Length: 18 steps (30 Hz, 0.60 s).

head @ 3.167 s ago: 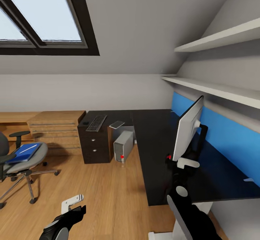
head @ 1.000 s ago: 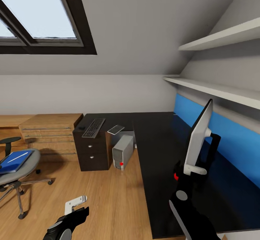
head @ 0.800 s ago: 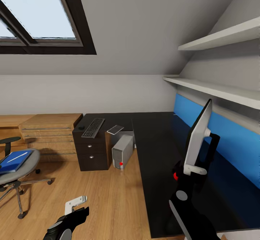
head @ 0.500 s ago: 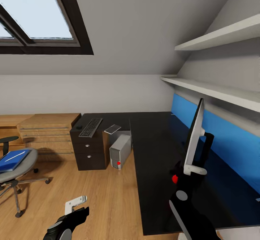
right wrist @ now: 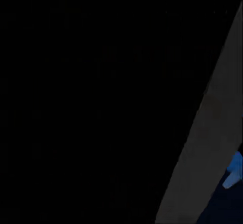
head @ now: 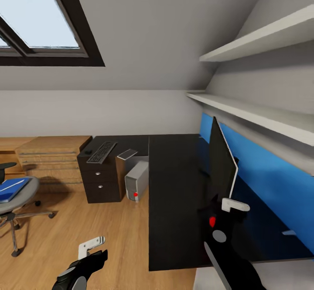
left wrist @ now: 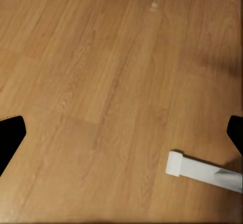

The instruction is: In the bedroom, organize the workspace by keeping the computer under the desk, ensuring the monitor is on the desk, placing the keyboard on the desk next to the monitor, placing the mouse on the desk next to the keyboard, moving the folder from the swivel chair onto the desk next to the mouse, stacking the notebook on top of the folder with the pen on top of the notebook, and positioning the swivel chair next to the desk.

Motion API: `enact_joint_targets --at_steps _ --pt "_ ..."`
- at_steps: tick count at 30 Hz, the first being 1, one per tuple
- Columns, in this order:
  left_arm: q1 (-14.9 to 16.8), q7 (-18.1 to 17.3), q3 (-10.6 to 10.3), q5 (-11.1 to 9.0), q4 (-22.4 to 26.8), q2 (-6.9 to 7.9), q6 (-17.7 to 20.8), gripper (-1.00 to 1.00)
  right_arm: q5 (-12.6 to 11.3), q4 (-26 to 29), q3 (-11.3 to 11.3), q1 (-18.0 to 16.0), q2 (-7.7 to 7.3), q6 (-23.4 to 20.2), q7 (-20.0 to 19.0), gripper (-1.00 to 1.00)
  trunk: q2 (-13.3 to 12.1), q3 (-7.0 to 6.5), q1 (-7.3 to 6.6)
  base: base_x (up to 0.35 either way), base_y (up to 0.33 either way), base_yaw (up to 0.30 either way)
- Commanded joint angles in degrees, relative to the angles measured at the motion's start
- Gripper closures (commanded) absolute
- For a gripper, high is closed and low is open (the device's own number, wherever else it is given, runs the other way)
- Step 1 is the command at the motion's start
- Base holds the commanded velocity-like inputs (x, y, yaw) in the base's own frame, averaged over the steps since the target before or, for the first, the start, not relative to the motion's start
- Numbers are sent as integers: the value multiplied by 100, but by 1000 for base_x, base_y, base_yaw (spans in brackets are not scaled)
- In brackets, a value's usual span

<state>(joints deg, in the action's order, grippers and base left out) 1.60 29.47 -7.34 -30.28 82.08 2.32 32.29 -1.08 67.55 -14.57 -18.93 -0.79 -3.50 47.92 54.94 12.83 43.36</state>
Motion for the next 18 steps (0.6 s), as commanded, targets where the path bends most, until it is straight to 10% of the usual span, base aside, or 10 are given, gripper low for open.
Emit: enact_joint_targets --at_steps 1,18 --pt "6 59 -11 -56 9 7 7 -100 -14 4 -20 -6 -8 -37 42 -100 6 8 0 -70 -317 0" --pt "2 59 -1 -56 15 11 6 -100 -12 4 -20 -6 -1 -37 42 -100 6 8 0 -9 -210 0"
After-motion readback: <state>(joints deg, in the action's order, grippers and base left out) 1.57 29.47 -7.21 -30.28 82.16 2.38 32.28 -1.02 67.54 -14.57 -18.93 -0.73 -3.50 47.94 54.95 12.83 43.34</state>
